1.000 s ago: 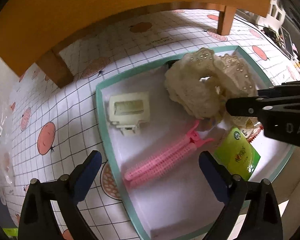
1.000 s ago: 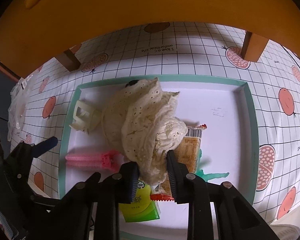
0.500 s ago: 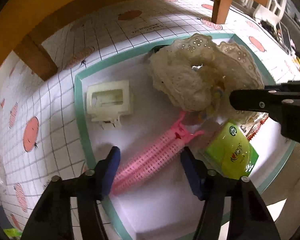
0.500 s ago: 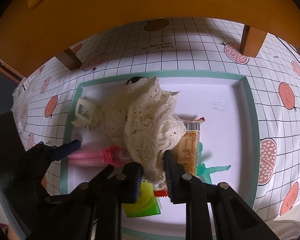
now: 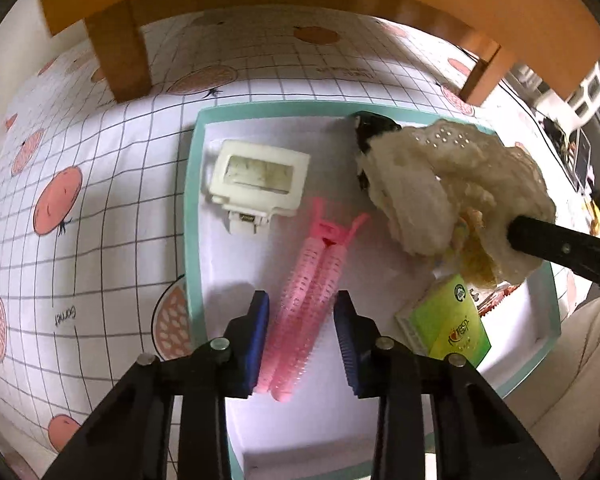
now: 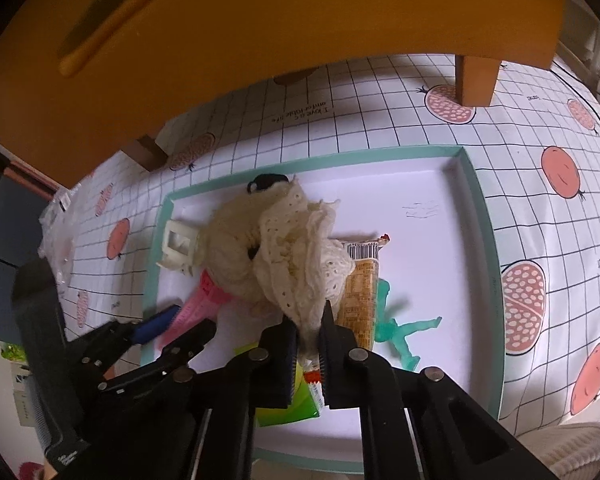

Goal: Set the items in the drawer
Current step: 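Grasp the pink hair rollers with left tool while right tool grasps the lace cloth, then lift the rollers and lace cloth and carry them toward the open drawer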

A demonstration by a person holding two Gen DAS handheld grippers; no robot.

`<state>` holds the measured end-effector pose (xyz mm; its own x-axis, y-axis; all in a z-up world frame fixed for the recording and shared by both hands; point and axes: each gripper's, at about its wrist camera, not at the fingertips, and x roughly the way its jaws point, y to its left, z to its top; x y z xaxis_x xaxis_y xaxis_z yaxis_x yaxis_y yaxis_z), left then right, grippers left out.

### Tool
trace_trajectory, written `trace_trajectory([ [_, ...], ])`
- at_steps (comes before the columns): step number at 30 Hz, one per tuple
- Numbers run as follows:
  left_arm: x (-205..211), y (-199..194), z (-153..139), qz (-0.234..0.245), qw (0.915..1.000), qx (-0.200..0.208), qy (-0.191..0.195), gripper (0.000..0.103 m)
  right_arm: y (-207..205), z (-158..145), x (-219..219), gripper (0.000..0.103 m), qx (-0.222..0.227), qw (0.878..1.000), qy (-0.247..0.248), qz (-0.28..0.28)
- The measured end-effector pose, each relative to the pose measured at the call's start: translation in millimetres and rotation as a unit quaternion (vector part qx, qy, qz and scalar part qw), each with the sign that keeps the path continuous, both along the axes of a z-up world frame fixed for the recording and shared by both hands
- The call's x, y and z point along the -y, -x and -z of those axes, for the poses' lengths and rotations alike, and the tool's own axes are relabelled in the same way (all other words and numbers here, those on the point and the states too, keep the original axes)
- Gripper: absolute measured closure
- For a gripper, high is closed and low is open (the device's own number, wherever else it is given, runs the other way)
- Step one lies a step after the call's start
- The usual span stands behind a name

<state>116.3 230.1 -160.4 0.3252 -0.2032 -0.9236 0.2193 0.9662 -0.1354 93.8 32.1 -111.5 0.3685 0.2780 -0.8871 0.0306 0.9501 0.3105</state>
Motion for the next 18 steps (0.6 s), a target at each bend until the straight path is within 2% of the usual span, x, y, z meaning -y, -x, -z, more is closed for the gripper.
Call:
trace_trajectory([
  [10,-14,7,-14,-0.026,0.9993,0.001,0.028,0.075,13,-19,8,0.096,0.027,0.999,-0.025,0.009],
  [18,-15,5,-32,-0.03,0.9988,0.016,0.034,0.075,21,-37,15,0.096,0.053,0.997,-0.044,0.017],
])
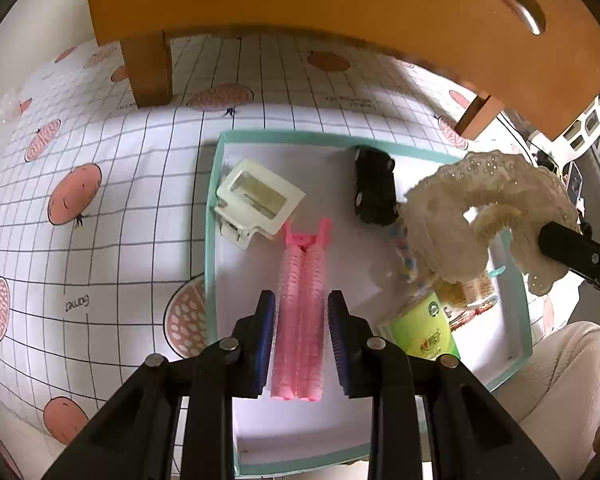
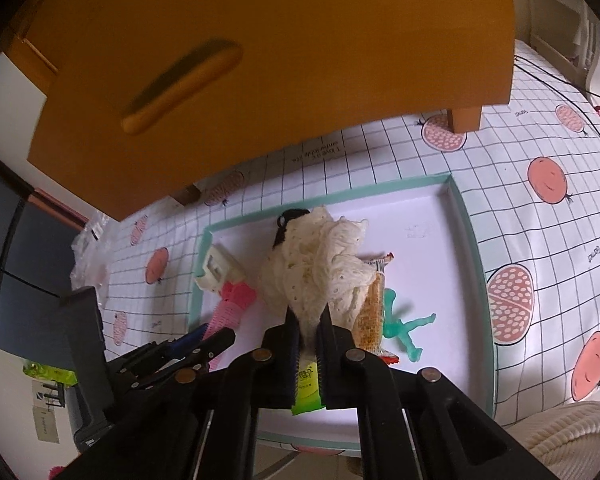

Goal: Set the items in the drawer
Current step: 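Lift the rollers and lace cloth and carry them toward the open drawer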

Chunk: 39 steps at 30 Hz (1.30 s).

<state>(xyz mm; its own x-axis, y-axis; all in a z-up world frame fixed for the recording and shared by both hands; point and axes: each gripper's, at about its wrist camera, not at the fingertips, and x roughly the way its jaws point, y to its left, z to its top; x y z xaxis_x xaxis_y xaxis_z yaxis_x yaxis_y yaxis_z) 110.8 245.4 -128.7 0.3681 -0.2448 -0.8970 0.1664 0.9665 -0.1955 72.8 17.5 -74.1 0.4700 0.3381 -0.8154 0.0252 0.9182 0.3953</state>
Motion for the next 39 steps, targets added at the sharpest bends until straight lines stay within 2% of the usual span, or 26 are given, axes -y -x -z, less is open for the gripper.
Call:
trace_trajectory([
  [8,3,-4,-22,-0.003,0.9999,0.014,0.006,0.075,6,-14,7,0.096,0.019,1.0,-0.017,0.009],
  [14,1,-6,-60,-0.001,0.9985,0.048,0.024,0.075,10,-30,12,0.096,0.037,0.999,-0.031,0.014],
  [22,3,-1,-115,0.015,0.9936,0.098,0.053,0.075,19,-74,15,0.096,0.085,0.995,-0.044,0.013],
  [26,4,8,-153,0.03,0.9876,0.141,0.062,0.075,26,-108,15,0.096,0.128,0.991,-0.048,0.008],
  [33,8,18,-233,0.051,0.9669,0.237,0.08,0.075,42,-183,23,0.096,0.218,0.974,-0.061,0.004],
  [39,11,2,-282,0.053,0.9544,0.284,0.076,0.075,37,-239,26,0.096,0.267,0.963,-0.047,0.003],
])
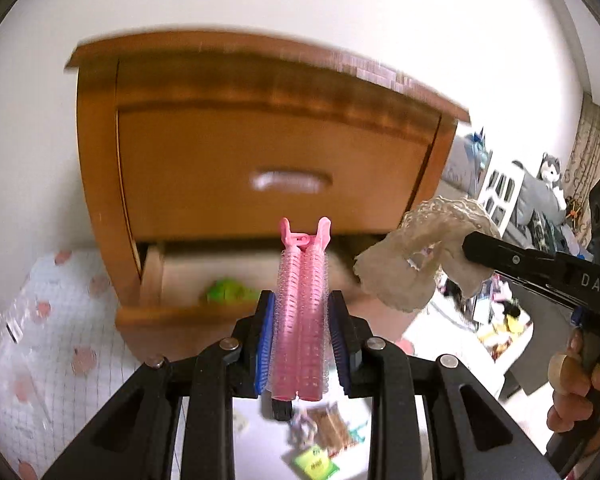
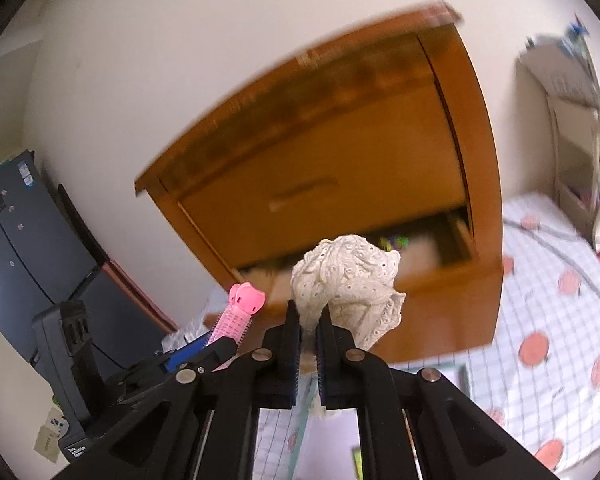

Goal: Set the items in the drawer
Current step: 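Lift the rollers and lace cloth and carry them toward the open drawer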

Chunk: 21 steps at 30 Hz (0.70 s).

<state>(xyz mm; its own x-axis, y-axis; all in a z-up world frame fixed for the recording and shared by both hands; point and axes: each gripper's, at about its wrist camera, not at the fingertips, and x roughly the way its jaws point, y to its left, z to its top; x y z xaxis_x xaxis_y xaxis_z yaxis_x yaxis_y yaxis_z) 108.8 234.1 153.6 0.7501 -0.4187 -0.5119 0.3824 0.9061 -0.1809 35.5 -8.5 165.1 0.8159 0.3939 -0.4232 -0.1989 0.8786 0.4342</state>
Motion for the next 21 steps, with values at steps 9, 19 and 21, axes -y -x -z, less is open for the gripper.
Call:
trace_trajectory([
  [9,4,-28,-36,-0.013,0.9996,0.025,-0.004,0.075,-31,-56,19,0.096,0.023,0.999,0.035,0.029],
  [19,12,-63,-11,-0.031,0.9991,-0.005,-0.029,0.075,-75,-30,22,0.096,-0.035,0.997,0.055,0.042],
  [21,12,-69,-3,-0.036,0.9987,-0.014,-0.035,0.075,-83,-21,18,0.096,-0.049,0.996,0.065,0.043],
])
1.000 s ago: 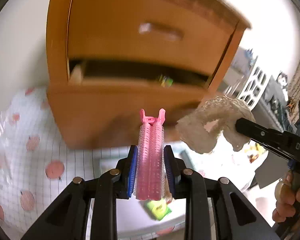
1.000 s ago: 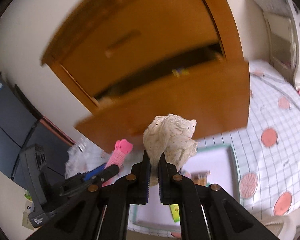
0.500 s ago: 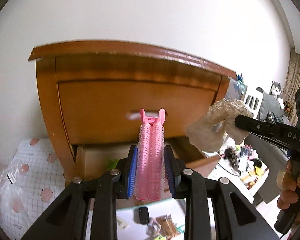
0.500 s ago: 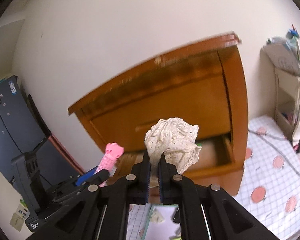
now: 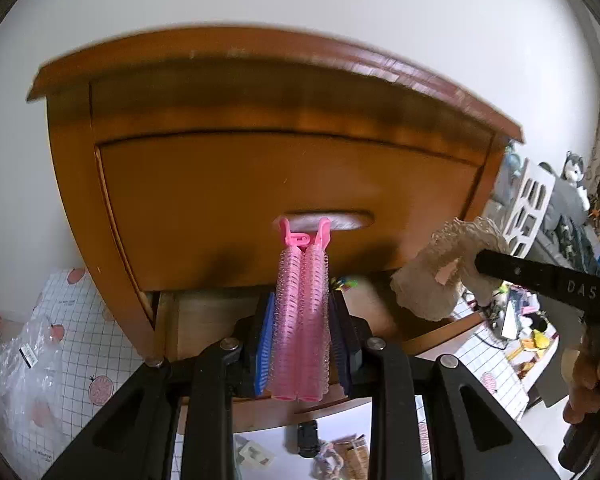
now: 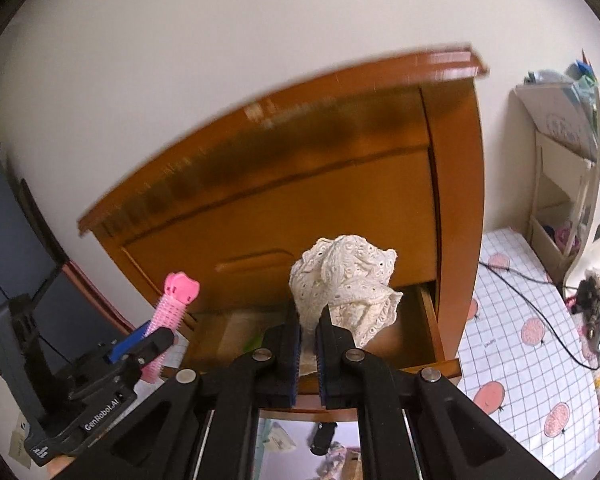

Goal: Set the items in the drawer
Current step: 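Release the pink rollers with left tool while right tool drops the lace cloth in drawer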

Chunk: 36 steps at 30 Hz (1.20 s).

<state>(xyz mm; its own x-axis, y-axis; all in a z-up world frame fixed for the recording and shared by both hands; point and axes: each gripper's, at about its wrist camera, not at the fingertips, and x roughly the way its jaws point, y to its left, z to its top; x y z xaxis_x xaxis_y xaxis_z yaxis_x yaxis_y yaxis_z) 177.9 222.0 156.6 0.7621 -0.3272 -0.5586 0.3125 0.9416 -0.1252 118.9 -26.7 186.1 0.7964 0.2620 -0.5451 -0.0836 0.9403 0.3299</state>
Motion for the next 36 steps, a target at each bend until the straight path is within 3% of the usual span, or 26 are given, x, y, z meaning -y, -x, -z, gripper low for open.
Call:
trace_trajectory([
  [6,-2,-19,21,-0.007,0.9993,-0.038,-0.002,0.075,-17,25,-11,0.096,-0.035,0.999,0.022,-0.005],
  [18,9,-42,49,-0.012,0.9977,-0.065,-0.013,0.075,-31,55,-35,0.094,-0.078,0.995,0.063,-0.023],
  [21,13,-45,53,-0.015,0.9974,-0.069,-0.013,0.07,-34,60,-38,0.094,-0.085,0.994,0.063,-0.025],
  [23,14,-46,52,-0.017,0.9974,-0.07,-0.011,0.06,-35,62,-39,0.094,-0.089,0.993,0.069,-0.026],
  [25,16,-47,52,-0.018,0.9974,-0.069,-0.013,0.058,-36,64,-39,0.094,-0.094,0.993,0.074,-0.024],
  [29,14,-47,50,-0.023,0.9973,-0.069,-0.012,0.048,-38,70,-36,0.072,-0.101,0.993,0.067,-0.017],
  [34,12,-46,52,-0.028,0.9971,-0.07,-0.006,0.037,-41,79,-34,0.068,-0.108,0.991,0.074,-0.017],
  [36,3,-39,49,-0.034,0.9969,-0.071,-0.006,0.035,-40,80,-34,0.058,-0.107,0.991,0.074,-0.017],
])
